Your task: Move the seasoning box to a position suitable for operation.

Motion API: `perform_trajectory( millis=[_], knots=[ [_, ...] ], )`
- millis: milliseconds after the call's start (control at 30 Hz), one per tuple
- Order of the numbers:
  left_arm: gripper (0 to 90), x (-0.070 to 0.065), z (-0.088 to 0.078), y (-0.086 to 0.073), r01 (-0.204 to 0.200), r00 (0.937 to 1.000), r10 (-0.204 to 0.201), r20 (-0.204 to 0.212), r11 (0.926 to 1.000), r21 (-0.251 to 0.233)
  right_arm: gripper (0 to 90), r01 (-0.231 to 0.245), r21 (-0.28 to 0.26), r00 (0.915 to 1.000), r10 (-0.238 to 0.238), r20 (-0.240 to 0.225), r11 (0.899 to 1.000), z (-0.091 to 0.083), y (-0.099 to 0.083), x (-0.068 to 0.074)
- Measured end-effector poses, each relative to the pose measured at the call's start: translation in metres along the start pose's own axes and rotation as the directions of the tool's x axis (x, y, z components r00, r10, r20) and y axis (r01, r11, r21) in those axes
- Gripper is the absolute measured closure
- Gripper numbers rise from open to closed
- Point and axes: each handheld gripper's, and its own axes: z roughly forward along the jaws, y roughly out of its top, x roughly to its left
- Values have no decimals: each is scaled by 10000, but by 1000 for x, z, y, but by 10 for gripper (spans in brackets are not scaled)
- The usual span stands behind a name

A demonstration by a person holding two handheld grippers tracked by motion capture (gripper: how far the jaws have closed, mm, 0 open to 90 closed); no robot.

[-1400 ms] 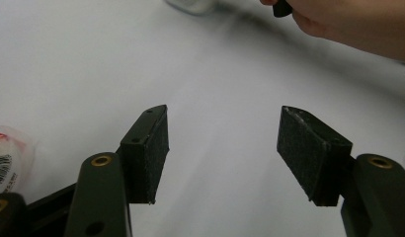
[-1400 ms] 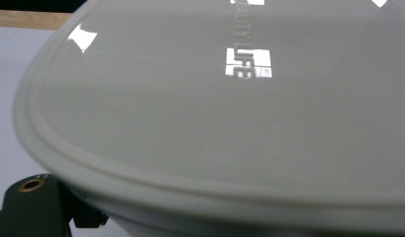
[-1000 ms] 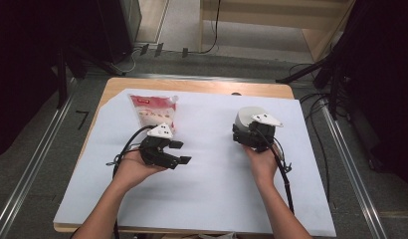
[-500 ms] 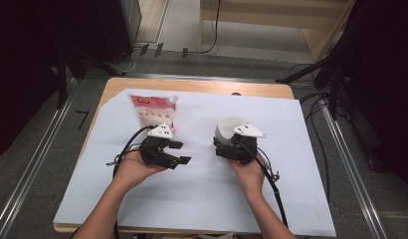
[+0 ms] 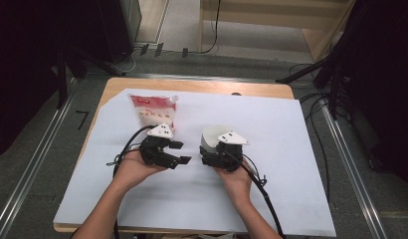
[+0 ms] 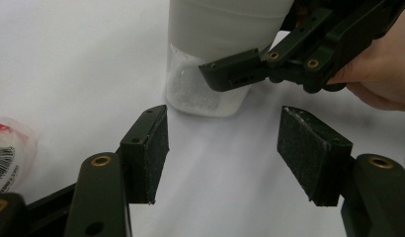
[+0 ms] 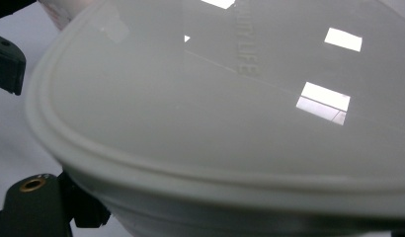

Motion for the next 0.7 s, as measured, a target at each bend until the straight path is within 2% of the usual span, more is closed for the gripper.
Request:
perform_trajectory(
  millis=[333, 467, 700],
  knots=[
    [376, 0, 0, 0, 5, 10000, -5, -35, 10000, 89, 134, 567, -170, 9977, -560, 382, 9982, 0, -9, 11],
    [374, 0, 0, 0, 31, 10000, -30, -60, 10000, 57, 131, 531, -187, 9980, -524, 356, 9984, 0, -10, 11],
    [371, 0, -1, 0, -14, 9999, 15, -138, 10000, 68, 128, 257, 247, 9996, -260, 120, 9994, -3, -9, 9]
  ],
)
